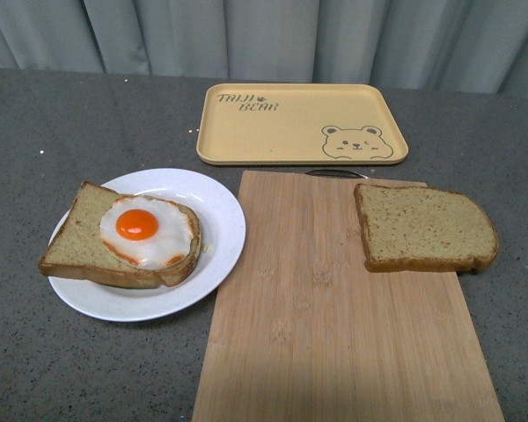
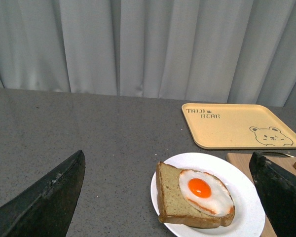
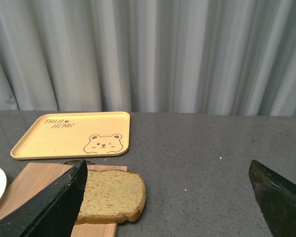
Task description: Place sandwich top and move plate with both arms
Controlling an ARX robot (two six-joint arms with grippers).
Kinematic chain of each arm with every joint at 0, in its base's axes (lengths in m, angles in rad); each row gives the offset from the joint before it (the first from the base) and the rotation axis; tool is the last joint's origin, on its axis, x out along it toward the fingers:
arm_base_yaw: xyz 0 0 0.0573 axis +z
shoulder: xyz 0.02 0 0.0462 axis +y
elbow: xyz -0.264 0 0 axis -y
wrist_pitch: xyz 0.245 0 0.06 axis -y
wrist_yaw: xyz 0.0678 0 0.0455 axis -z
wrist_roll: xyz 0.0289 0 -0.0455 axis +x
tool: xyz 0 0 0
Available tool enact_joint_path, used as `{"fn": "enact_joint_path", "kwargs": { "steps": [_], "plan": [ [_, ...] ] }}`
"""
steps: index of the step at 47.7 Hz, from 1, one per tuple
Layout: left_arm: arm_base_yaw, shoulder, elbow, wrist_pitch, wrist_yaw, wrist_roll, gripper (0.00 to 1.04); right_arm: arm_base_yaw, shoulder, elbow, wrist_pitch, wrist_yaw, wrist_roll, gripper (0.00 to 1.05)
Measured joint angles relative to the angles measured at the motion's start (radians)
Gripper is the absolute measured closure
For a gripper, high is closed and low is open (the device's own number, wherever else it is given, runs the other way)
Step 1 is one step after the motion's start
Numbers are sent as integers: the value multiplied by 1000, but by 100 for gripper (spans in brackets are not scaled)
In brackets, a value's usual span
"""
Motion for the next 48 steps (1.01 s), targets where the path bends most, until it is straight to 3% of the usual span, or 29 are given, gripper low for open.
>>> {"fn": "enact_joint_path", "kwargs": {
  "steps": [48],
  "plan": [
    [0, 0, 0, 0, 0, 0, 7, 0, 0, 0, 0, 0, 0, 9]
  ]
}}
